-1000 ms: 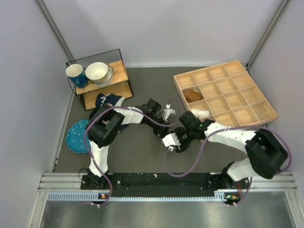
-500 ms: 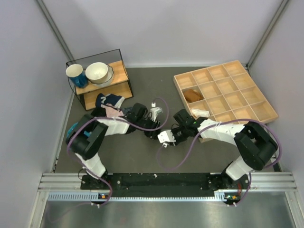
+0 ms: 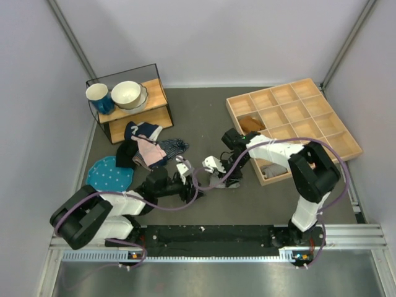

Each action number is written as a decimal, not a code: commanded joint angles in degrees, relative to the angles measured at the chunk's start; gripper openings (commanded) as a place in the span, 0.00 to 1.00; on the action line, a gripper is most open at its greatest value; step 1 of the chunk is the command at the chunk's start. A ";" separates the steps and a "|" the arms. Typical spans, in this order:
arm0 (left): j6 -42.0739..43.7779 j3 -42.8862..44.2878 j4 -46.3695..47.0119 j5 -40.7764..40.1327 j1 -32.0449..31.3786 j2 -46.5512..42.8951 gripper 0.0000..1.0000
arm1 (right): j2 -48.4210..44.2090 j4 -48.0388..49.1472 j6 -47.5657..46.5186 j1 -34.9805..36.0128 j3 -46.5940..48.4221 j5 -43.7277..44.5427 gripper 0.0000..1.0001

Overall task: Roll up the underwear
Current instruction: Roll the underwear to the center of the board.

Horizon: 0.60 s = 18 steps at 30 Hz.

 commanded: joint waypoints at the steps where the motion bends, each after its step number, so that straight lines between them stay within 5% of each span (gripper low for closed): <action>1: 5.71 -1.21 12.66 -5.28 -6.62 -2.56 0.61 | 6.67 -15.17 0.66 -1.03 6.81 -7.02 0.26; 10: 27.06 6.60 -6.14 -16.71 -19.29 -3.54 0.63 | 12.57 -22.64 1.27 -5.69 12.71 -12.13 0.26; 18: 40.87 20.93 -22.49 -22.42 -23.26 7.62 0.64 | 14.77 -23.62 1.27 -6.31 14.21 -11.69 0.26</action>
